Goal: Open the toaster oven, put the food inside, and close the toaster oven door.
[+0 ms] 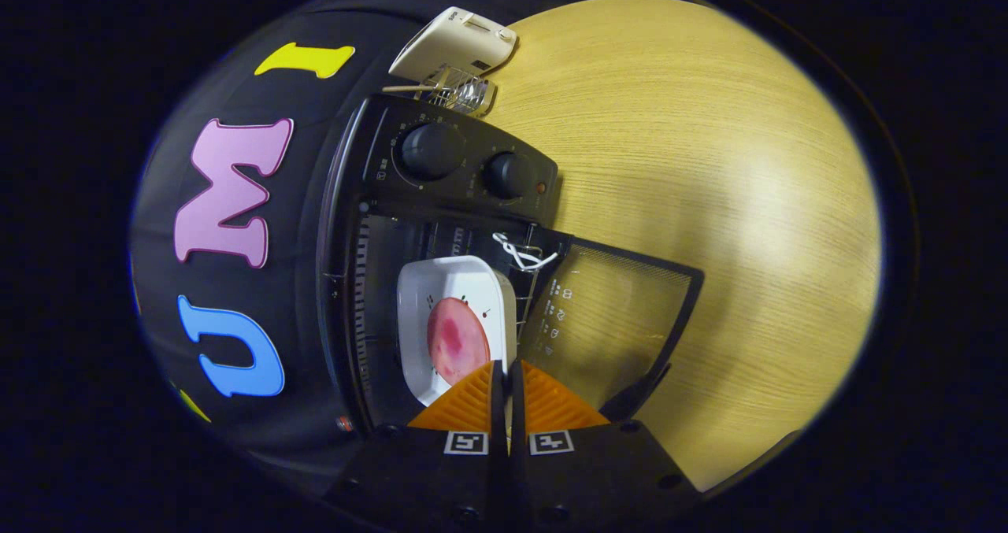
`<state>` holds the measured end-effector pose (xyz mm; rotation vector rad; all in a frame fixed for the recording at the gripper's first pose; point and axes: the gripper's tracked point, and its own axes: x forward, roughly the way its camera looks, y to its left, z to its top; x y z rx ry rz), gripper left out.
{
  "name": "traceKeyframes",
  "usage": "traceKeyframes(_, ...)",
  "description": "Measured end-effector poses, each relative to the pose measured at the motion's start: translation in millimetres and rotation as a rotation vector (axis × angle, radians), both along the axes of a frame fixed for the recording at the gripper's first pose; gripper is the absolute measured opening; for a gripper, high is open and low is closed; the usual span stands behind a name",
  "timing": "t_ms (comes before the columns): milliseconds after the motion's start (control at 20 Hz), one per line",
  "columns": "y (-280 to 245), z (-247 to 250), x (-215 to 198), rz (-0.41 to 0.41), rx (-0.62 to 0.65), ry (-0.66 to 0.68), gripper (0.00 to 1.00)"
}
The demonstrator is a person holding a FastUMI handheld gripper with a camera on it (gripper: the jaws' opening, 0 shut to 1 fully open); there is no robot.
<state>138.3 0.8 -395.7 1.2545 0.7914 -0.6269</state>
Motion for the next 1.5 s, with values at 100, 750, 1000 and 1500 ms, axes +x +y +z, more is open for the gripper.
traceKeyframes(100, 9.8, -3.5, 17.4, -0.053, -0.001, -0.010, 0.05)
traceKeyframes(750, 25.8, -20.7, 55.2, -0.174, -0.015, 0.031, 0.11)
traceKeyframes(1000, 28.6, -4.6, 27.2, -0.114, -0.048, 0.055, 0.78)
traceKeyframes(1500, 42.3, 70.4, -65.2, 0.583, -0.514, -0.185, 0.99)
